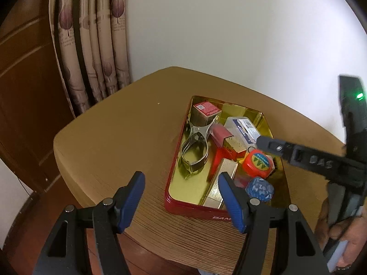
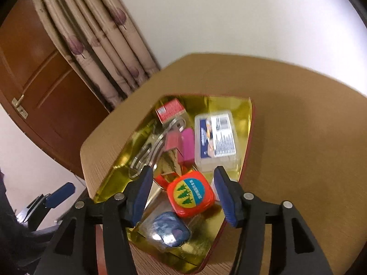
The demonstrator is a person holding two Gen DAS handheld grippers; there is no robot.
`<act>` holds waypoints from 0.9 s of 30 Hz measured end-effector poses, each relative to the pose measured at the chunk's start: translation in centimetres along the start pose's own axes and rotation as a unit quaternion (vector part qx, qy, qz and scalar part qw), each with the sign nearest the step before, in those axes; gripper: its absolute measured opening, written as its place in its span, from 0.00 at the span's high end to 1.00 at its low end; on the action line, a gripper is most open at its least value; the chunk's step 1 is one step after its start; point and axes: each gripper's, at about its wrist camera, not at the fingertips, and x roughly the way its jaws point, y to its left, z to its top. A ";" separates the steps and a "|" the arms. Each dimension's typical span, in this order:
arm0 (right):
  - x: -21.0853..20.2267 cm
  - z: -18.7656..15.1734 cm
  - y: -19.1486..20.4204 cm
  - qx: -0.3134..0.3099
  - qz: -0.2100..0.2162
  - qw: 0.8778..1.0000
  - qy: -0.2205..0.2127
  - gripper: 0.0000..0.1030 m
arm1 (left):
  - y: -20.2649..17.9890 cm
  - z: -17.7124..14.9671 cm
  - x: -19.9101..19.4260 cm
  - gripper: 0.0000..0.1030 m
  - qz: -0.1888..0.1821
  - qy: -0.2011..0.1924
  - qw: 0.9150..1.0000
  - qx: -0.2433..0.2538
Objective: Organize rigid objects
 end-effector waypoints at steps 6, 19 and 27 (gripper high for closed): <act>-6.0 -1.9 3.3 -0.056 -0.065 0.991 -0.104 0.20 | -1.0 -0.2 -0.5 0.34 0.010 -0.012 1.000 0.022; -15.5 -7.4 6.4 -0.054 -0.163 0.953 -0.250 0.02 | -1.8 -1.2 -5.3 0.34 0.003 -0.049 0.999 0.003; -17.8 -8.5 7.6 -0.035 -0.149 0.961 -0.231 0.01 | -0.3 -3.1 -9.0 0.34 -0.013 -0.052 0.999 -0.003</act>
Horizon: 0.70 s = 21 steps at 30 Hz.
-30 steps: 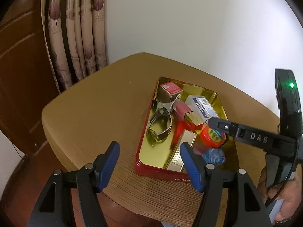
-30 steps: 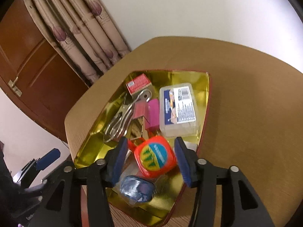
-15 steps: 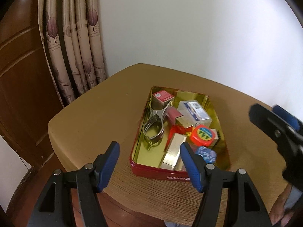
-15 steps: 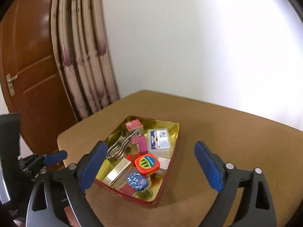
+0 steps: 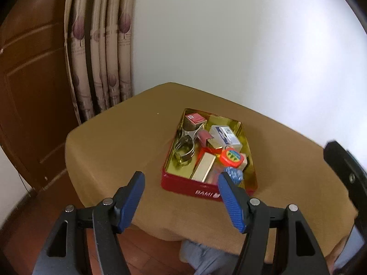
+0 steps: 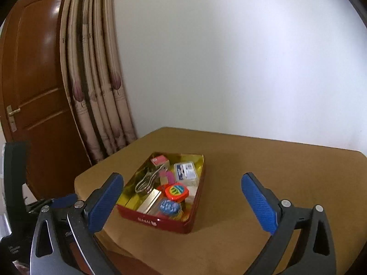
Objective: Organize rigid objects
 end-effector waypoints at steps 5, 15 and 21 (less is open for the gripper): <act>-1.9 0.1 1.7 -0.030 -0.032 0.999 -0.011 0.01 | -1.5 -0.6 -2.4 0.33 0.039 -0.040 0.997 0.052; -4.3 0.5 2.5 -0.031 -0.058 0.997 -0.025 0.01 | -1.6 -0.3 -4.5 0.33 0.045 -0.065 0.997 0.014; -4.8 0.6 2.4 -0.020 -0.087 0.996 -0.032 0.01 | -1.9 -0.5 -4.5 0.33 0.043 -0.073 0.996 0.015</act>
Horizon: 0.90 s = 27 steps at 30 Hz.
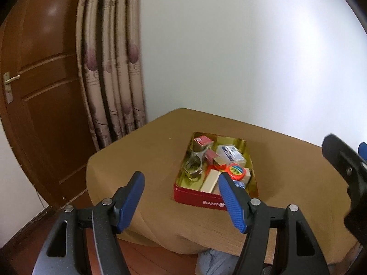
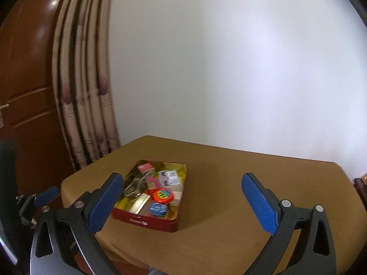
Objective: Organize rigid objects
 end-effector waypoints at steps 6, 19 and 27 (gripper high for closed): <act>0.2 -0.4 0.6 -0.015 -0.010 1.000 -0.003 0.01 | -0.2 -0.4 1.2 0.33 -0.009 0.020 1.000 0.017; 0.9 -1.3 -0.1 0.015 0.026 1.000 0.006 0.01 | 0.7 -1.1 2.5 0.33 0.006 0.029 1.000 0.001; 1.9 -1.5 0.0 0.013 0.028 0.998 0.051 0.01 | 0.1 -1.4 2.2 0.33 0.015 0.015 1.000 0.014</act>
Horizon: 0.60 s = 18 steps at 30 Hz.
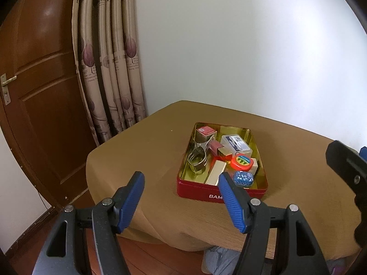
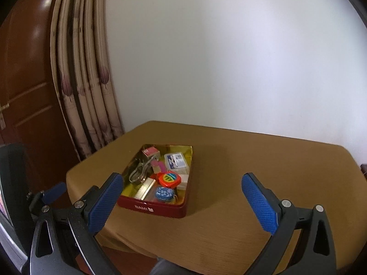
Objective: Organize rigid objects
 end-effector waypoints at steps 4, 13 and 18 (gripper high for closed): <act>-0.3 -0.1 0.4 -0.013 -0.006 1.000 -0.010 0.01 | -0.3 0.0 0.2 0.33 -0.002 0.006 1.000 0.006; -0.1 -0.2 1.1 -0.022 -0.010 1.000 -0.005 0.01 | -0.2 -0.1 0.7 0.33 -0.003 0.016 1.000 0.004; 0.2 -0.3 1.1 -0.021 -0.009 1.000 0.003 0.01 | -0.2 -0.1 0.6 0.33 -0.003 0.019 1.000 0.005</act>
